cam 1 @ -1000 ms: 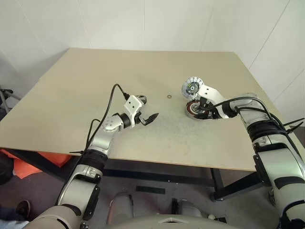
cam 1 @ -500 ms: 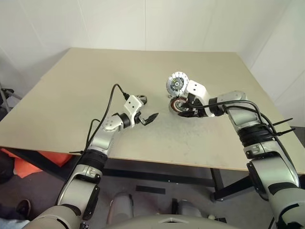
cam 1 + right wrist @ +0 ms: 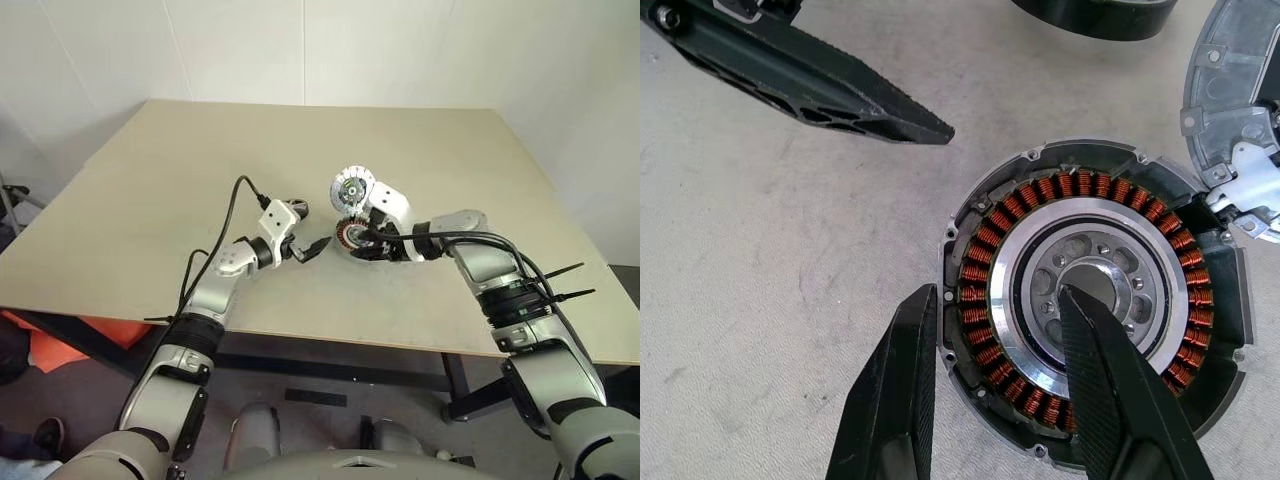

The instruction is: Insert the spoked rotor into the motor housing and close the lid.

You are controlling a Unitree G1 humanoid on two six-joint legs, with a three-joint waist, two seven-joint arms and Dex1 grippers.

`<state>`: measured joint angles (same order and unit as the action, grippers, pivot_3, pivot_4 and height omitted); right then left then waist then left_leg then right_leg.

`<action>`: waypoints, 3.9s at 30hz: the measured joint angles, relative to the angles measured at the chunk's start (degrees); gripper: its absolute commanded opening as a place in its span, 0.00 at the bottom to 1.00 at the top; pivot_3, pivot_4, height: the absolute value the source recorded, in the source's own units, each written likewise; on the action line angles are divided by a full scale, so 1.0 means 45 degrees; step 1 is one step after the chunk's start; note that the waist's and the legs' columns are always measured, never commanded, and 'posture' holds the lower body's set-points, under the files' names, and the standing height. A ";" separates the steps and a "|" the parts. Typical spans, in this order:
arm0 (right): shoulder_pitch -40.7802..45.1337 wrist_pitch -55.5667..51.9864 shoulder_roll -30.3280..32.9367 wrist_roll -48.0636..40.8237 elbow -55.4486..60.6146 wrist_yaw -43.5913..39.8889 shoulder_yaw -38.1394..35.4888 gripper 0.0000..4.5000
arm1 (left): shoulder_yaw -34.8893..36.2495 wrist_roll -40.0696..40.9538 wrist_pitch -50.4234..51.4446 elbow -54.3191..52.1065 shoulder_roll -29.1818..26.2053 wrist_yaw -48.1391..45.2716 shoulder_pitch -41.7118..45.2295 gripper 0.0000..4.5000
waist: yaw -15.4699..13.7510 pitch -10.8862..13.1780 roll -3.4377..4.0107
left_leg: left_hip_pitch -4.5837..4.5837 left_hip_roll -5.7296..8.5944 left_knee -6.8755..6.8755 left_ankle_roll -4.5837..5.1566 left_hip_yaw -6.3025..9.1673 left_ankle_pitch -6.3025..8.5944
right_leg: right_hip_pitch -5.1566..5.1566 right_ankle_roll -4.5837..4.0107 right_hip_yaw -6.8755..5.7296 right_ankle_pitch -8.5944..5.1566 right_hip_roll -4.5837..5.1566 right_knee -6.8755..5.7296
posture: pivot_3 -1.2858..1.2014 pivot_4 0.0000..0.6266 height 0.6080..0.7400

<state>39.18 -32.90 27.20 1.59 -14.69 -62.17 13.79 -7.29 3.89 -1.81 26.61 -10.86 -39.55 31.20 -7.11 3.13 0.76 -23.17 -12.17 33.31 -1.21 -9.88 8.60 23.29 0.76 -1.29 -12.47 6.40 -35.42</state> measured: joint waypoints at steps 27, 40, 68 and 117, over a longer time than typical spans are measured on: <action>-0.0373 -0.1447 -0.0780 -0.0606 0.1401 0.1372 0.0503 0.38 | 0.0002 -0.0001 -0.0026 0.0088 -0.0038 -0.0050 0.0096 1.00 | 0.0000 0.0000 0.0000 | 0.0002 0.0001 -0.0011 -0.0021 0.0005 -0.0012 | 0.0000 0.0000 0.0000 0.0000 -0.0001 -0.0002 | 0.52 0.00 1.00; -0.0427 -0.1276 -0.0938 -0.0652 0.1372 0.1834 0.0650 0.66 | 0.0006 -0.0001 -0.0028 0.0158 -0.0118 -0.0046 0.0100 1.00 | 0.0001 0.0000 -0.0001 | 0.0010 0.0001 -0.0017 -0.0031 0.0008 -0.0018 | -0.0004 0.0001 0.0000 0.0000 -0.0001 -0.0002 | 0.52 0.00 1.00; 0.4434 0.4458 -0.0692 -0.1226 -0.9172 0.6586 -0.3315 0.99 | 0.0031 0.0004 -0.0118 0.0488 -0.0281 -0.0211 0.0442 1.00 | 0.0082 0.0000 0.0000 | -0.0004 -0.0006 -0.0024 -0.0074 0.0005 -0.0044 | 0.0029 -0.0031 -0.0006 0.0015 -0.0015 -0.0018 | 0.52 0.00 1.00; 0.4638 0.6752 -0.2631 -0.0086 -1.3373 0.7226 -0.3551 0.99 | 0.0041 -0.0008 0.0084 0.0066 -0.0332 -0.0201 0.0164 1.00 | 0.0343 0.0001 0.0002 | -0.0004 -0.0039 -0.0021 -0.0060 0.0004 -0.0036 | 0.0028 -0.0054 -0.0025 0.0012 -0.0030 -0.0026 | 0.52 0.00 1.00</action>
<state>60.06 -2.51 15.36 1.20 -74.87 -29.65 -2.20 -7.10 3.86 -1.43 26.91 -12.36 -40.46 31.94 -5.56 3.13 0.77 -23.19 -12.34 33.22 -1.48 -9.86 8.44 23.42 0.52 -1.41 -12.42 6.26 -35.54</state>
